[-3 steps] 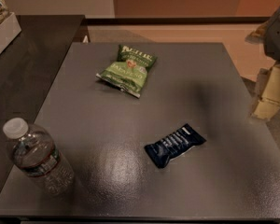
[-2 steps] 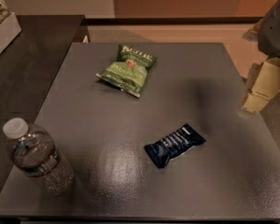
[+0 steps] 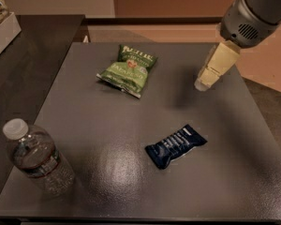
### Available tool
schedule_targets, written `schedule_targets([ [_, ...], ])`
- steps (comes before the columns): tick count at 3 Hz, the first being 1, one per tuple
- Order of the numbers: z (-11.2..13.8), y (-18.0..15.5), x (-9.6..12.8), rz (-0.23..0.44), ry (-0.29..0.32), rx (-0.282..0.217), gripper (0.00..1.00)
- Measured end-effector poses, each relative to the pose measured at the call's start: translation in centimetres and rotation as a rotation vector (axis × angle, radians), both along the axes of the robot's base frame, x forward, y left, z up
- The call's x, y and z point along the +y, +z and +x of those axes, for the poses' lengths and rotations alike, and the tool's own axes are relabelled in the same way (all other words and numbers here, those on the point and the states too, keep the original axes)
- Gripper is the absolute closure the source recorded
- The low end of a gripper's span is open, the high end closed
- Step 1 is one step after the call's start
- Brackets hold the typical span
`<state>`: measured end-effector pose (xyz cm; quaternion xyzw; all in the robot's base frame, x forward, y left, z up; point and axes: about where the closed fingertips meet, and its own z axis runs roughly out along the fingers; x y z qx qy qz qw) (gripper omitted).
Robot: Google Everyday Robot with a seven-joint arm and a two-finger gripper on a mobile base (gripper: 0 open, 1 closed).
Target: Move green jalapeno chip bag near rxbar blueberry
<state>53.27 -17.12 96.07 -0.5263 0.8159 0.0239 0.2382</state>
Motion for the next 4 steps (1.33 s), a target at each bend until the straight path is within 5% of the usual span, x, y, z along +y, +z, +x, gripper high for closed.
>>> schedule_targets([
  [2,7.2,-2.2,6.5,0.128,0.012,-0.033,0.0],
  [4,11.5,-6.0,13.2,0.187,0.079,-0.043,0.0],
])
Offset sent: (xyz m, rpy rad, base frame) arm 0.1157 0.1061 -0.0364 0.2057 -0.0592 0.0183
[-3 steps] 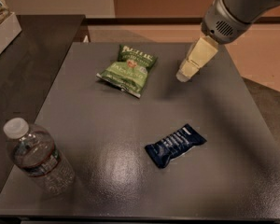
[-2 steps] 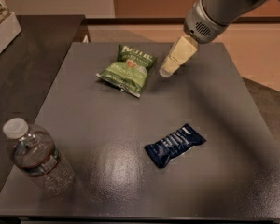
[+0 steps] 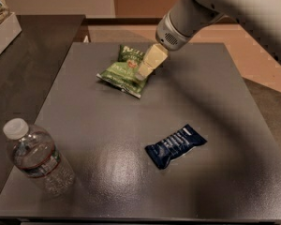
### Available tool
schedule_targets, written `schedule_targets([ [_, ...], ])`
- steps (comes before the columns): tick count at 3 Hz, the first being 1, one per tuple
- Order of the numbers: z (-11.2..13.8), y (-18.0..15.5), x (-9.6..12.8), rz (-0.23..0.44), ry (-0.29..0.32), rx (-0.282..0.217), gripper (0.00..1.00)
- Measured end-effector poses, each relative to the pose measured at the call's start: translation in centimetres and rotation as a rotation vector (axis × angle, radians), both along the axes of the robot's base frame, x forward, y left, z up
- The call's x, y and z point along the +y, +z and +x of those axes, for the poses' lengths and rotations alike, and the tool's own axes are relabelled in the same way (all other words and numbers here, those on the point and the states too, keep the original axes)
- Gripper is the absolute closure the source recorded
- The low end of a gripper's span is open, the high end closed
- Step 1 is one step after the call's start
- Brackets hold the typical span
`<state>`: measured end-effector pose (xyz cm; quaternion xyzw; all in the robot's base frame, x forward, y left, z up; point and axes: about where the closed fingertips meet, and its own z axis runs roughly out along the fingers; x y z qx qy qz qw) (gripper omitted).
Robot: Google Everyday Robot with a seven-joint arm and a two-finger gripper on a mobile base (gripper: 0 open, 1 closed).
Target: Move green jalapeno chip bag near rxbar blueberry
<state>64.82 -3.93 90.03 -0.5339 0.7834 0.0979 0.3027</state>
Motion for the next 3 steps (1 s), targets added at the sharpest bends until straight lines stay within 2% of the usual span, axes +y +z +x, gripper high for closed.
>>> schedule_targets([
  [2,2.0,-2.8,4.9,0.014,0.094,0.007,0.0],
  [3,2.6,-3.8,6.0,0.012,0.121,0.019,0.0],
])
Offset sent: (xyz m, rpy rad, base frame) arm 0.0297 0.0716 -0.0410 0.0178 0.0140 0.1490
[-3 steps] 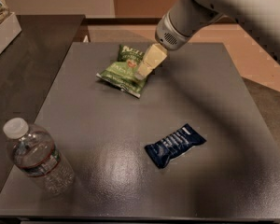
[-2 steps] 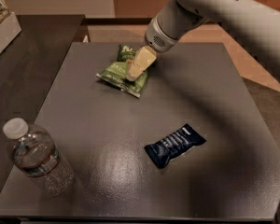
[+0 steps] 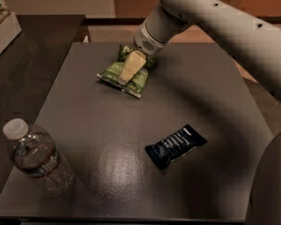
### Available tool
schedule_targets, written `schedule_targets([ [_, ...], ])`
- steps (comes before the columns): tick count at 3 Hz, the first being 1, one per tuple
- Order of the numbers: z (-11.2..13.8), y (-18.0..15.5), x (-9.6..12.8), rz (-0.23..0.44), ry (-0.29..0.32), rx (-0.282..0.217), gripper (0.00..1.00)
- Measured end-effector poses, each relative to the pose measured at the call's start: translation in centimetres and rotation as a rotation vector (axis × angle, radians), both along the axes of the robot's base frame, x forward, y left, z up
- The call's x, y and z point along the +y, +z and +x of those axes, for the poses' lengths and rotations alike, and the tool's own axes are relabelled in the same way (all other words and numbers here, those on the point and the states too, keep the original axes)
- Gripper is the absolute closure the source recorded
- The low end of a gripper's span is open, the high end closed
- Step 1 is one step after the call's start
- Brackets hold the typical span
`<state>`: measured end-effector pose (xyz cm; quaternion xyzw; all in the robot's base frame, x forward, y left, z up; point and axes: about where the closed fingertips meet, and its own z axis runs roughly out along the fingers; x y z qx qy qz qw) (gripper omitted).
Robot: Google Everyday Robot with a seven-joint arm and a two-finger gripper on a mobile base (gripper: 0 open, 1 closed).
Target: Move green jalapeno chip bag near rxbar blueberry
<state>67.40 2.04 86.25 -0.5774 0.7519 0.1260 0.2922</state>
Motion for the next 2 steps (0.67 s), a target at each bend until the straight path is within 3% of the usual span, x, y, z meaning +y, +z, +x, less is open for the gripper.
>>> schedule_targets([
  [2,-0.1,-0.65,1.07,-0.023,0.054,0.015,0.4],
])
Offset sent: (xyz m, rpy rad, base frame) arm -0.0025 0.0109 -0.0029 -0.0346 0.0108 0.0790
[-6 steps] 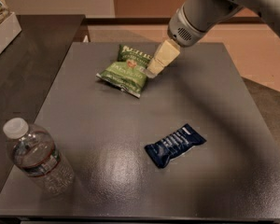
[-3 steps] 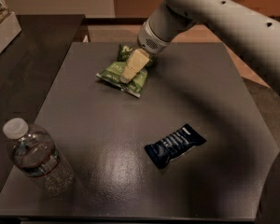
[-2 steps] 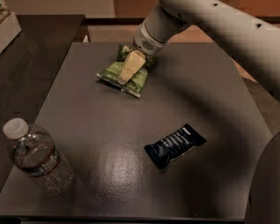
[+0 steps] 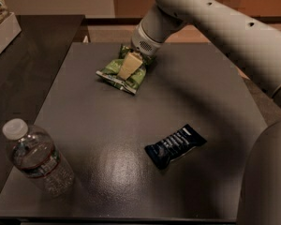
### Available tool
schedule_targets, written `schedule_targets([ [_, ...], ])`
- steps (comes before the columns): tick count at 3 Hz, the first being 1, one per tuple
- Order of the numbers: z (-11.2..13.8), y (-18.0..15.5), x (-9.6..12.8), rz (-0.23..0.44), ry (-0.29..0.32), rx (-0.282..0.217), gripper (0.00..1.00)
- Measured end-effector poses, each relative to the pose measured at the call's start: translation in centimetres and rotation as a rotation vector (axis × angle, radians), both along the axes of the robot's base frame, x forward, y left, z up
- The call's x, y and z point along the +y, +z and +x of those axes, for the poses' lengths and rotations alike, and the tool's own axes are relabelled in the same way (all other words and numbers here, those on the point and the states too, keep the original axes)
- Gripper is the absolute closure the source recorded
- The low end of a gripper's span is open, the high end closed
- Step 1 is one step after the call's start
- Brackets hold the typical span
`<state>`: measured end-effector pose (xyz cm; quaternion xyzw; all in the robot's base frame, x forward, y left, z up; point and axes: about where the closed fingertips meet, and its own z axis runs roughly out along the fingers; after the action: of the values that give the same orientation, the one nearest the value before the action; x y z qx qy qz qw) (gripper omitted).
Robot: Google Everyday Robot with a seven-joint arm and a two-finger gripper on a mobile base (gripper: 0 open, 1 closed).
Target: Move green jalapeno chip bag near rxbar blueberry
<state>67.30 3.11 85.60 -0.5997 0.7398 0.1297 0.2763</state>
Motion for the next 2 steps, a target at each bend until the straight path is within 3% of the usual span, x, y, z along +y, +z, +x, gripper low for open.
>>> schedule_targets([
  [2,-0.8,1.9,-1.2,-0.003,0.029,-0.035,0.87],
])
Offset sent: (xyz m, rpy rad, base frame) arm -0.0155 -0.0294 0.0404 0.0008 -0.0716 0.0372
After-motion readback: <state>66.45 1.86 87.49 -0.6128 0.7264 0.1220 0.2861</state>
